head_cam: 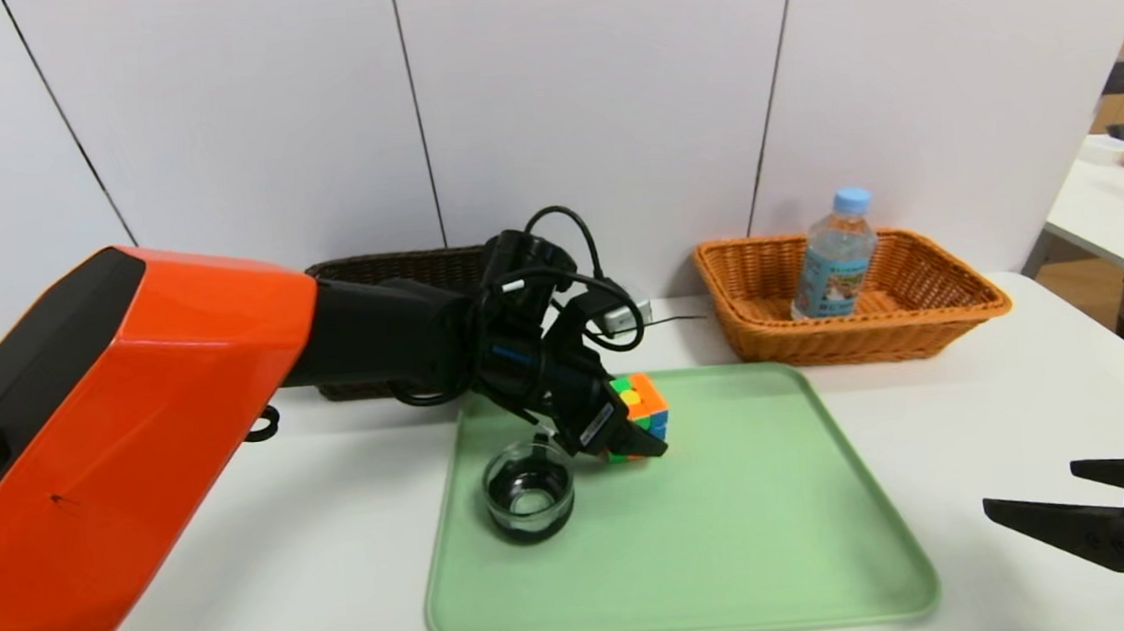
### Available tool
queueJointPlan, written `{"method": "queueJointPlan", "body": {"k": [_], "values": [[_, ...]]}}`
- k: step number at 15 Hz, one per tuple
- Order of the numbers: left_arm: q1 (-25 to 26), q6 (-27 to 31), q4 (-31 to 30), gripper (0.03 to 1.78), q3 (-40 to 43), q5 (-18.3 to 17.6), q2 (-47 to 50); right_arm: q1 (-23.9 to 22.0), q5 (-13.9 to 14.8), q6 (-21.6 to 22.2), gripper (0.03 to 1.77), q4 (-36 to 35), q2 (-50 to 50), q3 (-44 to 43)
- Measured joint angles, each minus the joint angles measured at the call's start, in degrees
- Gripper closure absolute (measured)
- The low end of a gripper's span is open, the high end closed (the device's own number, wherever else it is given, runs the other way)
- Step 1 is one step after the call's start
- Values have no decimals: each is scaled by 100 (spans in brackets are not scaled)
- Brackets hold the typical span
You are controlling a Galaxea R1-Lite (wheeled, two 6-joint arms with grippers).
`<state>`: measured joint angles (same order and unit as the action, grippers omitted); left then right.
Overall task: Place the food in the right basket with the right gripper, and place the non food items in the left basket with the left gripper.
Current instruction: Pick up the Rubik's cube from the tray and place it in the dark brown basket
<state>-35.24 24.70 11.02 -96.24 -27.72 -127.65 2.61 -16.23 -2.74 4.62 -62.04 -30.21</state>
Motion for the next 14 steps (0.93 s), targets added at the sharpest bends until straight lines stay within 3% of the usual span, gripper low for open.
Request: {"method": "queueJointPlan", "body": {"k": [4, 14], "values": [[0, 190, -2, 82, 22, 18, -90, 2, -4, -4, 10, -7, -2, -2], [62, -76, 0, 82, -44, 28, 450, 0, -9, -4, 10, -90, -6, -50]]}}
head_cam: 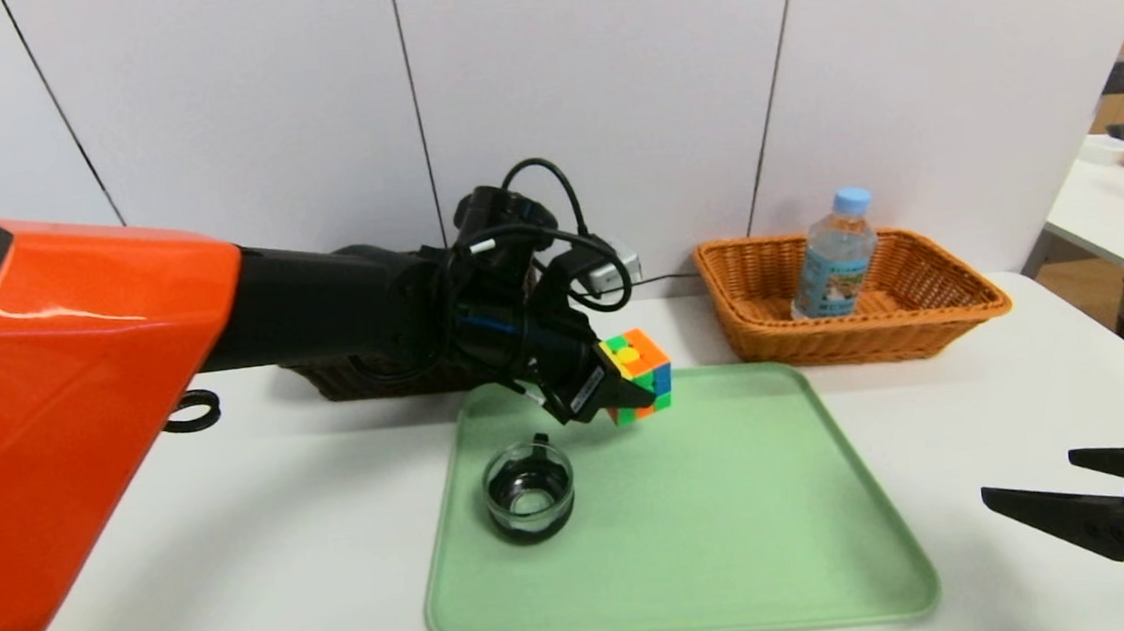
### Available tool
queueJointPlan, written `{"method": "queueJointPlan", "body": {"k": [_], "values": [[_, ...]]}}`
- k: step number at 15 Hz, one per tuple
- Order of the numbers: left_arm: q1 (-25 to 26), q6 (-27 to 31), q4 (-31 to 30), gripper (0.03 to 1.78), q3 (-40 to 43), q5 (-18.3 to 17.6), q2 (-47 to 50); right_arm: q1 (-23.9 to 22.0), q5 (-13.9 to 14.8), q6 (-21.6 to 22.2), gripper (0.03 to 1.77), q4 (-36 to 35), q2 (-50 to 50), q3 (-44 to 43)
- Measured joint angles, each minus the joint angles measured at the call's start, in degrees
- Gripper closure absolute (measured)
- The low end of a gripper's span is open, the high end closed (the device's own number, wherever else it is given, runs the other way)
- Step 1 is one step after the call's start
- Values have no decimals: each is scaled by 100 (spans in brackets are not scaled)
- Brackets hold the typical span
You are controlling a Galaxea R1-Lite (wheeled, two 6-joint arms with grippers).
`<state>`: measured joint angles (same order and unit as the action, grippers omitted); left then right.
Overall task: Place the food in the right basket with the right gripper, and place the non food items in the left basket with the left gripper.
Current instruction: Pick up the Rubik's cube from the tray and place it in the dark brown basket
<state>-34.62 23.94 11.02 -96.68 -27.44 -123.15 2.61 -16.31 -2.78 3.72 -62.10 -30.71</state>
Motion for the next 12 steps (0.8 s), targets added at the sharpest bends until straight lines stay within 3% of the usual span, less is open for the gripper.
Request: {"method": "queueJointPlan", "body": {"k": [8, 12], "values": [[657, -750, -13, 82, -102, 438, 990, 9, -11, 2, 10, -194, -13, -5], [1109, -1083, -17, 82, -210, 488, 1251, 11, -41, -5, 10, -199, -27, -16]]}}
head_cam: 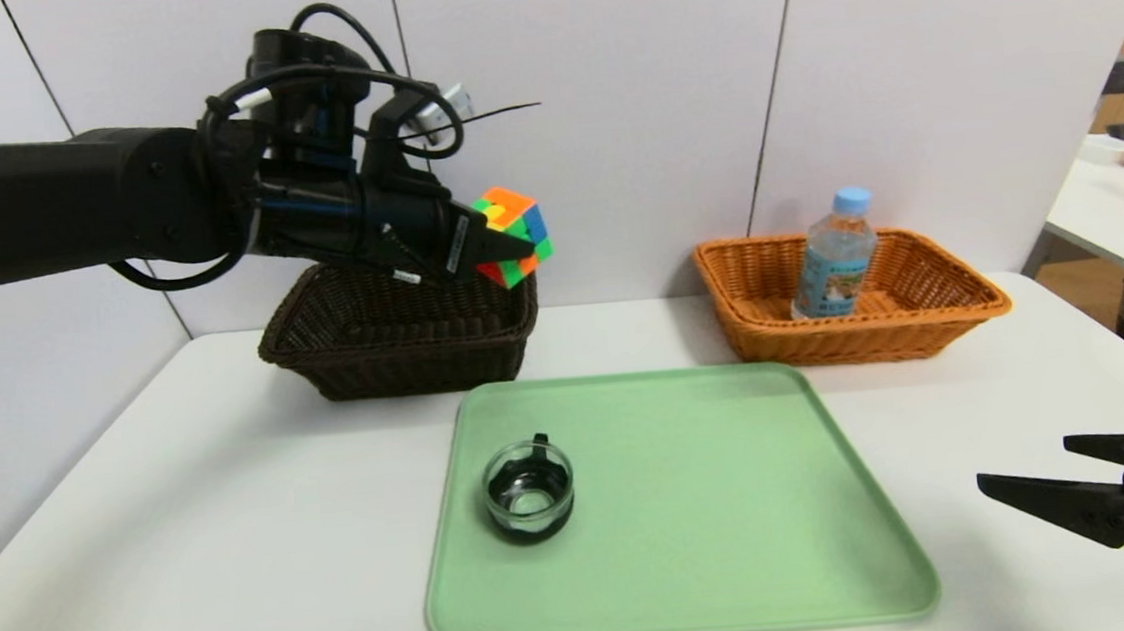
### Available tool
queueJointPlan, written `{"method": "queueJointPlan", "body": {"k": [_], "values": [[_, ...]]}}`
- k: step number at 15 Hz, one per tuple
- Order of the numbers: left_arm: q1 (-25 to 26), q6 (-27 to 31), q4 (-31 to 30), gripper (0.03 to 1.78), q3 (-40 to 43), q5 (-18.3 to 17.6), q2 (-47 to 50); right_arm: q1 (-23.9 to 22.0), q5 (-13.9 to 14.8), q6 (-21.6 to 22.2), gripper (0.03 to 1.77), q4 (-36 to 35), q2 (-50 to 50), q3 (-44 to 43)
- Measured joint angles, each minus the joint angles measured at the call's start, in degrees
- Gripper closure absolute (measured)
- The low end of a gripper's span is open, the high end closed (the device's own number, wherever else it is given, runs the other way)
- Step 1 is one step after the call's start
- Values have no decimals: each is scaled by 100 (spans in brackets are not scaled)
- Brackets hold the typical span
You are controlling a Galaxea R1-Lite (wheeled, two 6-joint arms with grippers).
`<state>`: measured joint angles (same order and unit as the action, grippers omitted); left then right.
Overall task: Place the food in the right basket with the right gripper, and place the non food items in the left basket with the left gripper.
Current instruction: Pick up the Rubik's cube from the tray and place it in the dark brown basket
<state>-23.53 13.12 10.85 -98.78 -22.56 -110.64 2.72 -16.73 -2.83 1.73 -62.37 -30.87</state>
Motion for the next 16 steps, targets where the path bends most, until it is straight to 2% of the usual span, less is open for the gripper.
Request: {"method": "queueJointPlan", "body": {"k": [2, 5, 10, 16], "values": [[289, -37, 15, 82, 9, 68, 39, -2, -5, -1, 10, 0, -4, -6], [674, -37, 17, 82, 101, 460, -41, 20, 2, -1, 10, -9, -52, -6], [1074, -28, 4, 82, 135, 560, -529, 45, 5, -4, 10, -41, -96, -6], [1190, -48, -243, 82, -83, 628, -1137, 48, 5, -1, 10, -44, -157, -72]]}}
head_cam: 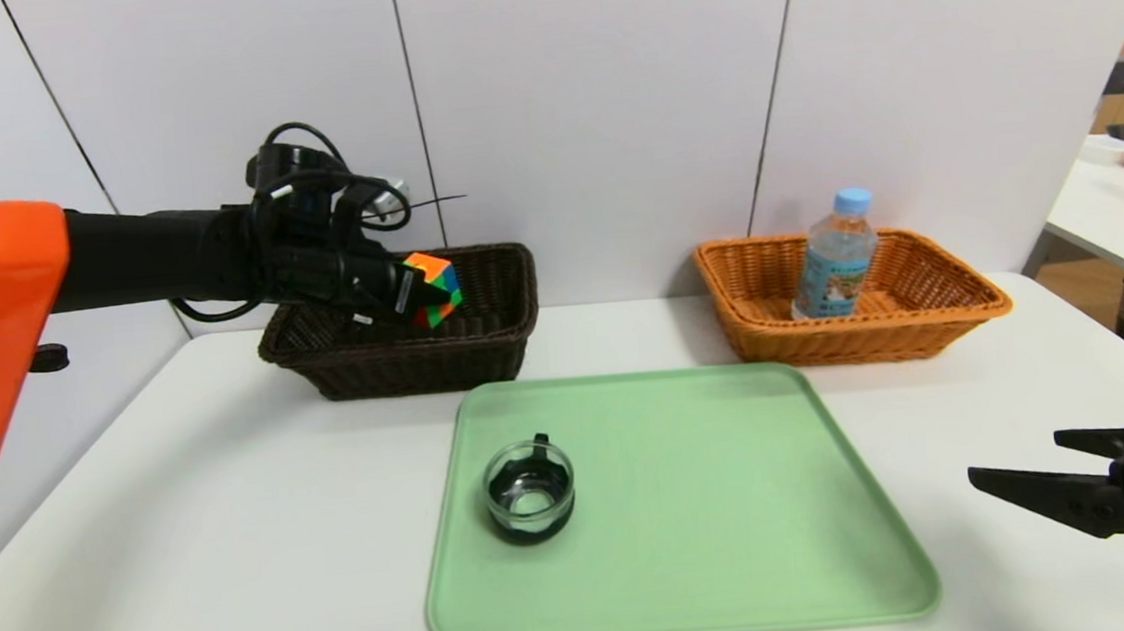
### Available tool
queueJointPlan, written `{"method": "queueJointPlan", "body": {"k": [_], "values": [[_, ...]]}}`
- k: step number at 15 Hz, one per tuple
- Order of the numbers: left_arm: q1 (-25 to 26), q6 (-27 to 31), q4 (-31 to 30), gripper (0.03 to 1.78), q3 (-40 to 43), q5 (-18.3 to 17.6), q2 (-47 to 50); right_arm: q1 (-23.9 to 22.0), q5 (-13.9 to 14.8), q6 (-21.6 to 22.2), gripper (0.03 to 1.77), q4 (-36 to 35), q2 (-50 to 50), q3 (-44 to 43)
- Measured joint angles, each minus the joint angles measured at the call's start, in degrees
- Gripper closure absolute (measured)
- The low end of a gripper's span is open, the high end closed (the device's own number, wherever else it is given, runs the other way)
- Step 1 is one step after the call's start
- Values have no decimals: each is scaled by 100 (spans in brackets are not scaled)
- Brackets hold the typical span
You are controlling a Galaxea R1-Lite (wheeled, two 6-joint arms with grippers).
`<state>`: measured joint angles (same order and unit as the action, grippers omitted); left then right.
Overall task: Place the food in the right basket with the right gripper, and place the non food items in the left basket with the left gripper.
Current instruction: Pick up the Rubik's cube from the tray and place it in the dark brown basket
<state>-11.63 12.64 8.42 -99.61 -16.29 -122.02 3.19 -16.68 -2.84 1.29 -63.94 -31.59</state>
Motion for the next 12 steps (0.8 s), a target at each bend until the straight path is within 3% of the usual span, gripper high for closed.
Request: {"method": "queueJointPlan", "body": {"k": [12], "values": [[6, -35, -179, 82, -118, 100, -412, -28, 11, 9, 10, 2, -2, 30]]}}
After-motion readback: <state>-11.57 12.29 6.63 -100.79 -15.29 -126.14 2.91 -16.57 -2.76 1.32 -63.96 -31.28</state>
